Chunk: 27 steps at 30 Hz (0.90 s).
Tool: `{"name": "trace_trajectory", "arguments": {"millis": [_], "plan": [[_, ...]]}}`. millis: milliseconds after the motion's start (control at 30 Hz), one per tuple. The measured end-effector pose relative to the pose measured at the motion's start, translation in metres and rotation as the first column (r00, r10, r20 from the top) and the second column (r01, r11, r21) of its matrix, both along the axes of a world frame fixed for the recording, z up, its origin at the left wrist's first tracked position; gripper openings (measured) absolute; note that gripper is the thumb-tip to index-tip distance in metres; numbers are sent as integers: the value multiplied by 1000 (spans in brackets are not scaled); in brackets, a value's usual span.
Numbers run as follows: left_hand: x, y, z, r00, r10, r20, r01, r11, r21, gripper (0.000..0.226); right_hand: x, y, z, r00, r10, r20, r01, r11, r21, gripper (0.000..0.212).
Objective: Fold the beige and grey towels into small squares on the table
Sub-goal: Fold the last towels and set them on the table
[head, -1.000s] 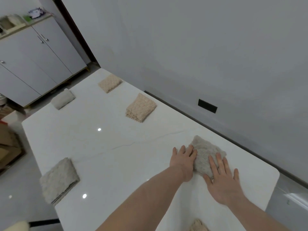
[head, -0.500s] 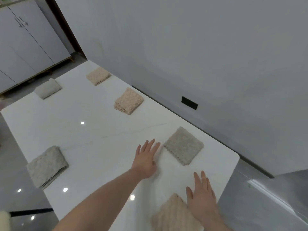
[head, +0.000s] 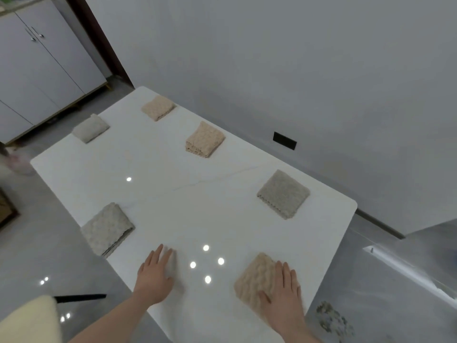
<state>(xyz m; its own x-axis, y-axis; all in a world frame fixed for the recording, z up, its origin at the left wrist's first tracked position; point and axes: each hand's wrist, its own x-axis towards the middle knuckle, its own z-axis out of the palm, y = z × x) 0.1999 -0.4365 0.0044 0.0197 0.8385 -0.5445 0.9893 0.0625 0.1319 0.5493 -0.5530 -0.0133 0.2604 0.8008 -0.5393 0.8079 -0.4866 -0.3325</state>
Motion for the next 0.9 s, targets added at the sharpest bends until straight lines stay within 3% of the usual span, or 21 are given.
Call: {"name": "trace_trajectory", "arguments": {"millis": [200, 333, 467, 900], "plan": [[-82, 65, 2, 998, 55, -42, -50, 990, 129, 74, -26, 12, 2, 990, -108, 94, 114, 992, -59, 95], [-131, 106, 0, 989, 100, -106, -97, 995, 30, 52, -51, 13, 5, 950, -284, 125, 295, 953, -71, 92], [-151, 122, 0, 993, 15, -120, -27, 995, -100, 58, -95, 4, 7, 878, -463, 121, 474, 878, -74, 91], [-160, 103, 28, 993, -101, 54, 108, 983, -150, 84, -126, -8, 6, 937, -348, -13, 343, 930, -129, 84]]}}
